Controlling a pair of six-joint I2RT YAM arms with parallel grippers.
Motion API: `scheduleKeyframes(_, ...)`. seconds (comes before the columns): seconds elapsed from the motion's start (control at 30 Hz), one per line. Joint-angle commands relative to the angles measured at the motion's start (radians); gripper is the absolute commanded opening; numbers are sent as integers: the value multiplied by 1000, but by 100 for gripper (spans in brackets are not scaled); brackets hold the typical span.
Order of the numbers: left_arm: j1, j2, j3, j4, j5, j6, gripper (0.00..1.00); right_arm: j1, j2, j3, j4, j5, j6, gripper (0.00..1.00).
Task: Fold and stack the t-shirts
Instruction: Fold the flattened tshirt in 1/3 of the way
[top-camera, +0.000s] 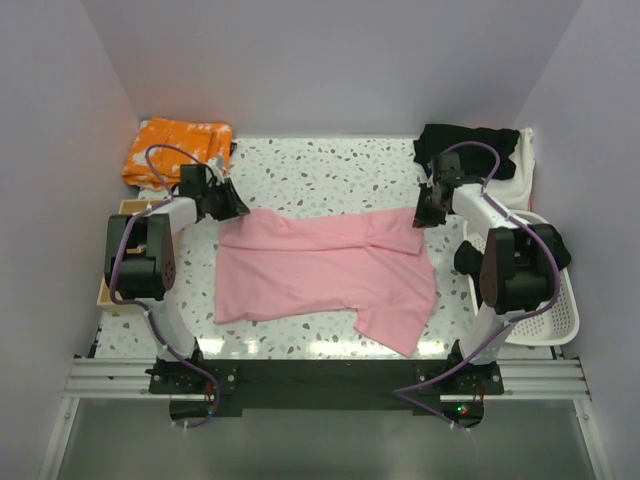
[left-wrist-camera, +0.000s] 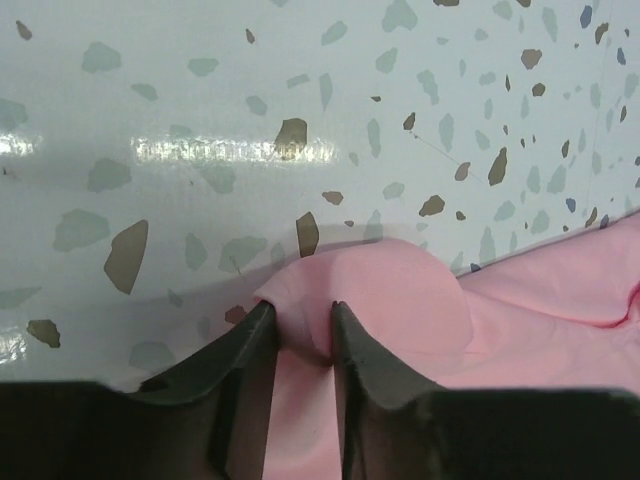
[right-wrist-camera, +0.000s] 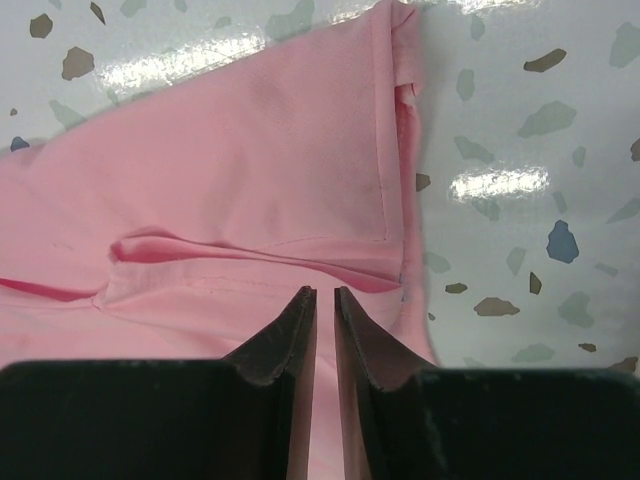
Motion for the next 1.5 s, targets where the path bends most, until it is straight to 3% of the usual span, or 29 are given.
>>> scheduleKeyframes(0.0,-7,-16,33,0,-1,14,27,1,-6,-15,14,1,0,16)
scheduleKeyframes(0.23,-7,-51,48,-79,-33,46,12,1,-48,-17,-55,95,10,16)
scheduleKeyframes(0.4,-7,-94,100,-126,-39,60,11,1,-85,-23,-112,94,43,36)
scheduleKeyframes(0.5,-7,-114,126,-152,-24,61,11,3,-91,-50,-112,80,64,38)
scheduleKeyframes(0.93,-7,-186,102,-204,-15,75,13,3,-33,-106,-4,-26,84,34)
scheduleKeyframes(1.23,-5,-188,99,-202,-6,73,13,1,39,-84,2,0,75,33)
scheduleKeyframes(1.37,-7,-189,99,-204,-4,73,13,1,17,-89,2,37,69,34)
scheduleKeyframes(1.47,-7,-191,99,-205,-6,75,13,1,-16,-86,5,64,63,41)
